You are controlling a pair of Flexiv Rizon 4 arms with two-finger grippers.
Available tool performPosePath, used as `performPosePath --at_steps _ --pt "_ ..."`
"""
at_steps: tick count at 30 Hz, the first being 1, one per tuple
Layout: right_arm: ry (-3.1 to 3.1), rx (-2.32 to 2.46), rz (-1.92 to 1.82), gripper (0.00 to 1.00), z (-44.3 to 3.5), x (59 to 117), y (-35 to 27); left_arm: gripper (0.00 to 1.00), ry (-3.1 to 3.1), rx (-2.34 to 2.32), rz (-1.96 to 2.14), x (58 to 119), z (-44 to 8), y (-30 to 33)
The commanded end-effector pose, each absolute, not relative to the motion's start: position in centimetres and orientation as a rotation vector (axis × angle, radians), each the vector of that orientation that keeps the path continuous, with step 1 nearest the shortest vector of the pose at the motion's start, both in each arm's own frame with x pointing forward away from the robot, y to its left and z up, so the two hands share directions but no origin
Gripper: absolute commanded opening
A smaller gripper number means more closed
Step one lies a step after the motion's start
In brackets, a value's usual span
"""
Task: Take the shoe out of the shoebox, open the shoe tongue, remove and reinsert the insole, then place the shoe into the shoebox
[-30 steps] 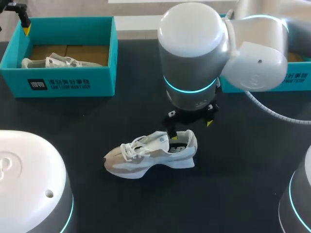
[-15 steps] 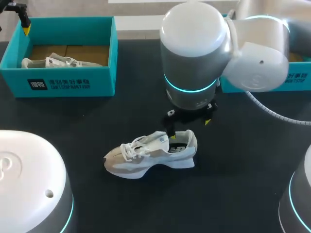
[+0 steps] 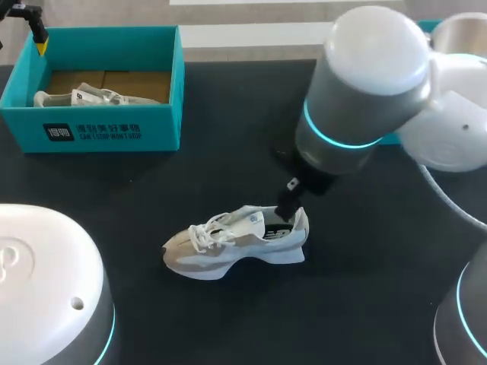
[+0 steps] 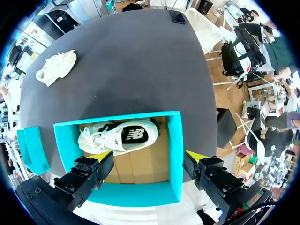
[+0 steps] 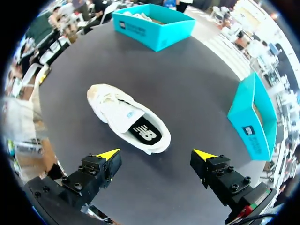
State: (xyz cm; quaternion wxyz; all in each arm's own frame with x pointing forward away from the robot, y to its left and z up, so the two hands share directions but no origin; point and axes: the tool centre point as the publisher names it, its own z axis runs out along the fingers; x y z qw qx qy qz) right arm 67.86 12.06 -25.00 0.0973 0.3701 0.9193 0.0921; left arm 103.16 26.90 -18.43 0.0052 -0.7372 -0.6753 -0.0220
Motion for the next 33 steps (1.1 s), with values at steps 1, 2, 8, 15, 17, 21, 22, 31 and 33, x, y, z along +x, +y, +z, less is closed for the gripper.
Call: performPosePath --at_steps 1,2,8,15,17,21,22,31,33 --pt "3.041 0.48 0.416 1.0 -25.4 68.1 10.8 1.0 -2.113 -2.308 -0.071 103.1 -18.4 26.9" --pt "3.041 0.48 0.416 1.0 -25.4 68.1 10.8 1.0 -2.113 -2.308 -0.071 103.1 -18.4 26.9" --pt "3.041 0.48 0.416 1.0 -25.4 68.1 10.8 1.0 -2.113 -2.308 -0.071 103.1 -18.4 26.9" --pt "3.041 0.48 0.416 1.0 -25.4 68.1 10.8 1.0 -2.113 -2.308 -0.071 103.1 -18.4 26.9" --pt "3.033 0.433 0.471 1.0 -25.8 68.0 10.2 1.0 -2.113 -2.308 -0.071 103.1 -18.4 26.9" --pt "3.038 0.326 0.74 1.0 -27.4 68.4 7.5 1.0 -2.113 -2.308 -0.071 103.1 -18.4 26.9" --pt "3.013 0.287 0.789 1.0 -27.5 68.6 7.0 1.0 -2.113 -2.308 -0.071 103.1 -18.4 26.9" --pt "2.916 -0.015 0.897 1.0 -29.9 69.5 4.2 1.0 -2.113 -2.308 -0.071 103.1 -18.4 26.9" --pt "2.852 -0.028 0.929 1.0 -30.6 69.6 3.8 1.0 -2.113 -2.308 -0.071 103.1 -18.4 26.9"
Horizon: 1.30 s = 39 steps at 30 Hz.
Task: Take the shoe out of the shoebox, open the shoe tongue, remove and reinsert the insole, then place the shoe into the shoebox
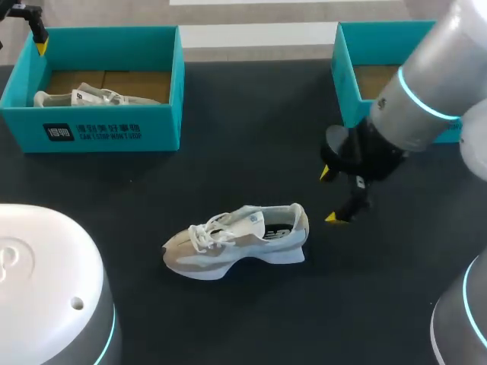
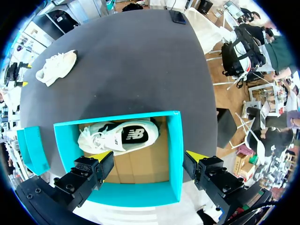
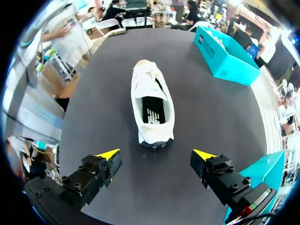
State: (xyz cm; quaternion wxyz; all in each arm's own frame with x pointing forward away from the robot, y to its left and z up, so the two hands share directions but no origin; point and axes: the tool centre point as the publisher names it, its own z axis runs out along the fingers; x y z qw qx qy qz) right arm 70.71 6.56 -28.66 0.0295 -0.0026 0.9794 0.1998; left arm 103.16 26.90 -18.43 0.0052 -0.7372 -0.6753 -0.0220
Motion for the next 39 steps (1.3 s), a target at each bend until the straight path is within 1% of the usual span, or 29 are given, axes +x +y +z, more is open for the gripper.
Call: performPosePath --at_steps 1,9,14,34,39 --pt "2.845 -0.03 0.979 1.0 -31.1 69.6 3.7 1.0 -2.113 -2.308 -0.071 103.1 -18.4 26.9" --pt "2.873 -0.073 1.094 1.0 -34.7 70.6 3.1 1.0 -2.113 -2.308 -0.071 103.1 -18.4 26.9" --pt "2.941 -0.026 1.037 1.0 -36.6 71.2 2.7 1.0 -2.113 -2.308 -0.071 103.1 -18.4 26.9" --pt "2.941 -0.026 1.037 1.0 -36.6 71.2 2.7 1.0 -2.113 -2.308 -0.071 103.1 -18.4 26.9" --pt "2.794 0.094 1.196 1.0 -38.5 71.7 2.1 1.0 -2.113 -2.308 -0.071 103.1 -18.4 26.9"
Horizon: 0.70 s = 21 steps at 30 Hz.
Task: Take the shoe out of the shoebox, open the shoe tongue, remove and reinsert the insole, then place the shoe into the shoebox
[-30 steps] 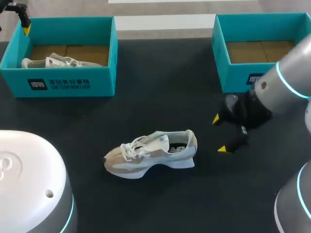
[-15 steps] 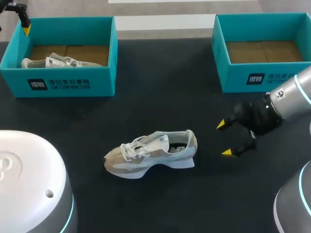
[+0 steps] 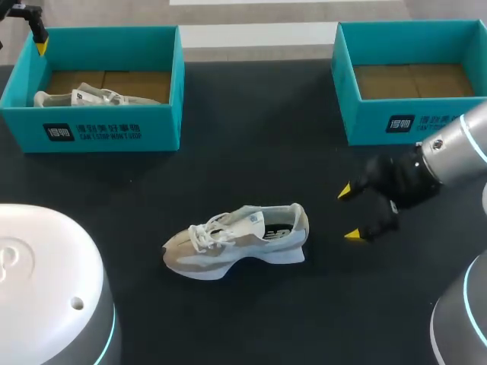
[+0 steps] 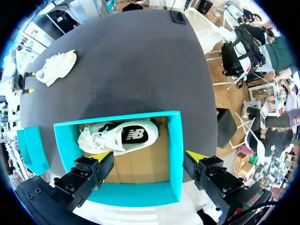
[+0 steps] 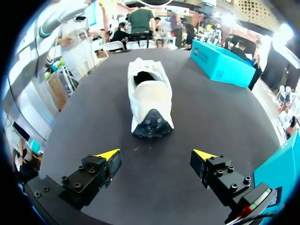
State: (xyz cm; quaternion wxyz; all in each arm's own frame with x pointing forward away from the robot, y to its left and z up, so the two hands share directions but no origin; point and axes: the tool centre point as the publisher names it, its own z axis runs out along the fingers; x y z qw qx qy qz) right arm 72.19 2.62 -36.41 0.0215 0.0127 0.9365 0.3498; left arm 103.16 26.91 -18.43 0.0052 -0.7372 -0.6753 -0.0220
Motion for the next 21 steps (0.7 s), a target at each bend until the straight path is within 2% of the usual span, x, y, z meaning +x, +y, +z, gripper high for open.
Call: performPosePath --at_steps 1,12,21 --pt "2.77 0.1 1.196 1.0 -38.7 71.8 2.0 1.0 -2.113 -2.308 -0.071 103.1 -18.4 26.9" --pt "2.634 0.211 1.402 1.0 -40.0 72.0 0.0 1.0 -2.113 -2.308 -0.071 103.1 -18.4 26.9" --pt "2.642 0.114 1.491 1.0 -40.5 71.8 -0.1 1.0 -2.113 -2.308 -0.071 103.1 -18.4 26.9"
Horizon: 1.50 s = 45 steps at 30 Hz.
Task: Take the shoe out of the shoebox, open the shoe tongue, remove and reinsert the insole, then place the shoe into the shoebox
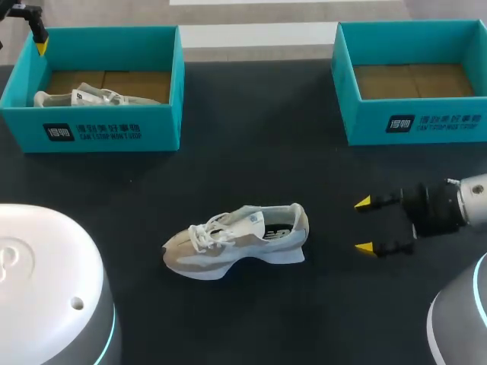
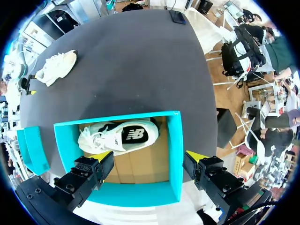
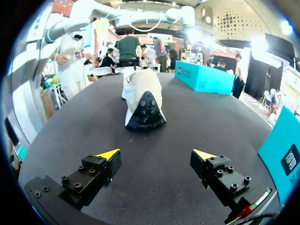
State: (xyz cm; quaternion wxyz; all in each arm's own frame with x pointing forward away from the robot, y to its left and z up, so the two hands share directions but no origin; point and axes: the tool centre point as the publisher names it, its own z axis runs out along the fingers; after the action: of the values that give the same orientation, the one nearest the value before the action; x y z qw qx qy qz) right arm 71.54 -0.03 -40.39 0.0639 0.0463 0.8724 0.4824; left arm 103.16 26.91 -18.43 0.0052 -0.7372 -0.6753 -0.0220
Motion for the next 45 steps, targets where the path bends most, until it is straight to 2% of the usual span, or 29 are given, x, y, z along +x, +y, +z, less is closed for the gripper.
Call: performPosePath --at_steps 1,23,45 --pt "2.641 0.109 1.489 1.0 -40.5 71.8 -0.1 1.0 -2.113 -2.308 -0.071 103.1 -18.4 26.9" --pt "2.62 0.121 1.527 1.0 -40.3 71.8 0.3 1.0 -2.113 -2.308 -0.071 103.1 -18.4 26.9" --pt "2.613 0.114 1.576 1.0 -40.3 73.3 7.3 1.0 -2.113 -2.308 -0.071 103.1 -18.4 26.9"
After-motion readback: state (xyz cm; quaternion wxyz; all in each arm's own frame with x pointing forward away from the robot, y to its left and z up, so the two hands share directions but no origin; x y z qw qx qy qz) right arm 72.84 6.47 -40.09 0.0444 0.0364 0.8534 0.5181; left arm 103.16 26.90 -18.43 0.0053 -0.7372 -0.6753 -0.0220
